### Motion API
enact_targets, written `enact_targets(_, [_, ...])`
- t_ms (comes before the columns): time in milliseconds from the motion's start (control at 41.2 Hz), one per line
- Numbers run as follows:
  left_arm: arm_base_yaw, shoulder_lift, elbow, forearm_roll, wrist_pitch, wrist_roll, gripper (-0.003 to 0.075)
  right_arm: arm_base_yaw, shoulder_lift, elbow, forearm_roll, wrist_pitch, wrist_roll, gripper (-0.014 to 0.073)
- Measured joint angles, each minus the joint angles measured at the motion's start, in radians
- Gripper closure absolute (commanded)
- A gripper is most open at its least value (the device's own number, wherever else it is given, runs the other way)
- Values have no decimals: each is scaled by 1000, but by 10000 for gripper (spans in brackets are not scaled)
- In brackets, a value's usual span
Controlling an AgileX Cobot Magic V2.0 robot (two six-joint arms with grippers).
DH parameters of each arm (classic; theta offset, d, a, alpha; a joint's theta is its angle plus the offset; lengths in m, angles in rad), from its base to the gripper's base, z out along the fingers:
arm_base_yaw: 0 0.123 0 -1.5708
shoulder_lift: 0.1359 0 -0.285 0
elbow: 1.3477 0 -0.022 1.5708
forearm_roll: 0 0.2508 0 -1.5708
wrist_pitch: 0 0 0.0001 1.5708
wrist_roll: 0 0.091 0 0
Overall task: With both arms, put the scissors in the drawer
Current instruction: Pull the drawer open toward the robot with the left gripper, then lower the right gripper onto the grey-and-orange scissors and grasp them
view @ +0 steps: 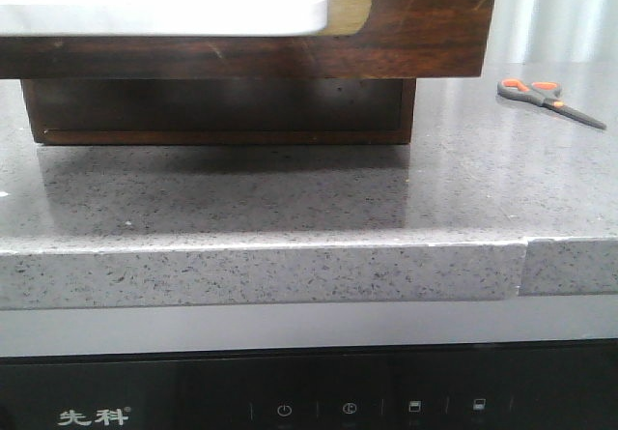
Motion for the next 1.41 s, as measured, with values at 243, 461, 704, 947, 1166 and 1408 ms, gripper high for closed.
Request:
enact_targets(243, [-160,-2,-33,95,-59,-25,136,0,194,-88,13,129,0,-8])
enact_targets(461, [-331,-2,-33,99,-182,-25,139,0,399,-191,21,147,0,-8])
enact_targets(704, [-416,-2,-33,97,-269,-25,164,-34,640,-366,27,150,0,-8])
enact_targets(947, [-418,-2,-33,85,-289,-25,227,-124,911,-592,146,180,-97,16])
enact_targets(1166, [-418,-2,-33,84,-291,-25,283,-162,1153,-794,277,241,-268,95])
enact_targets(1408, [-418,-2,-33,84,-297,-25,335,-164,1399,-1020,293,316,-323,109])
